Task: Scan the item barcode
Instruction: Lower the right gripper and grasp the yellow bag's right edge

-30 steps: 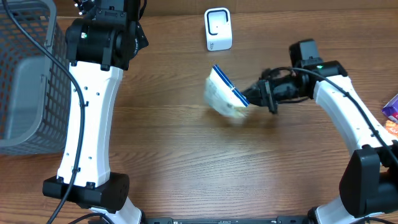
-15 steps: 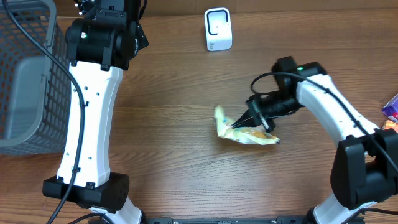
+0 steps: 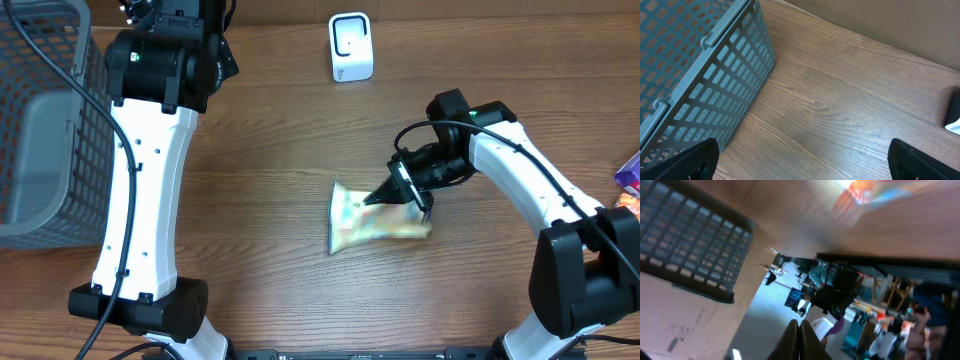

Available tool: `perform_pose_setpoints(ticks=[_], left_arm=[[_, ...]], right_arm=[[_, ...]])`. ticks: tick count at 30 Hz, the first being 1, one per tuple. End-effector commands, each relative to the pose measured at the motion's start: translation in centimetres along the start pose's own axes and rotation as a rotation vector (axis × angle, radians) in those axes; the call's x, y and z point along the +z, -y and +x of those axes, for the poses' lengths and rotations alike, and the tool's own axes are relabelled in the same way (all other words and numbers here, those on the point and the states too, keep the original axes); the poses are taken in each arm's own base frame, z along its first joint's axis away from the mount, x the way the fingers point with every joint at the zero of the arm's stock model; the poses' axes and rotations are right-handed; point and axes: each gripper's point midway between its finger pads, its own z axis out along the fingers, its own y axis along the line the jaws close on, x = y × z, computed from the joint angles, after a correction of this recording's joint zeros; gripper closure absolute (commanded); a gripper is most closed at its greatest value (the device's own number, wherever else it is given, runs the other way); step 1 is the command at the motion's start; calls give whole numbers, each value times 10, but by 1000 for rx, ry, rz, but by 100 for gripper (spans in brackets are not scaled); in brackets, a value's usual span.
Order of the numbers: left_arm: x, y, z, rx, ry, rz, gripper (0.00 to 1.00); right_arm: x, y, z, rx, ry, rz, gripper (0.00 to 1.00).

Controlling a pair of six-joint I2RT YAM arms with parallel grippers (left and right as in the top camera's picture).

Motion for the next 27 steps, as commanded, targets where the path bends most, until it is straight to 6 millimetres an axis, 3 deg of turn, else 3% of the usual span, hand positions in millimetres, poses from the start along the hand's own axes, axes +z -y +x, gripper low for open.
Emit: perform_pose_setpoints(ticks=[1,3,4,5,7,8,9,13,18,22,25,27], left_arm=[[1,3,-1,-13,7,-3,0],[1,3,-1,-13,7,-3,0],[1,3,-1,-13,7,-3,0],[1,3,-1,-13,7,-3,0],[1,3,-1,-13,7,-3,0],[1,3,-1,-13,7,-3,0],[1,3,-1,-13,7,-3,0],[1,3,-1,-13,7,-3,0],[1,3,-1,-13,7,-3,0],[1,3,-1,-13,7,-3,0],[1,3,-1,-13,7,-3,0],[1,3,-1,-13,7,-3,0]], right_arm=[[-3,-20,-1,-100,-3,-70,96],[-12,-39,-17,-216,55,-132,96],[-18,-48,-28,-319,109,-153,83],[-24,-58,-38,-459,169,-172,56],[-32,-67,-44,-644,219,-185,22],[-34,-67,-45,-683,233,-173,7],[-36,-61,-51,-714,279,-124,0],[-63,-23,-83,-710,561,230,0],[-91,-6,-53,-829,669,412,0],[-91,22,-48,-689,646,471,0],[-88,42,-66,-665,677,578,0],[-83,48,-84,-774,709,670,0]])
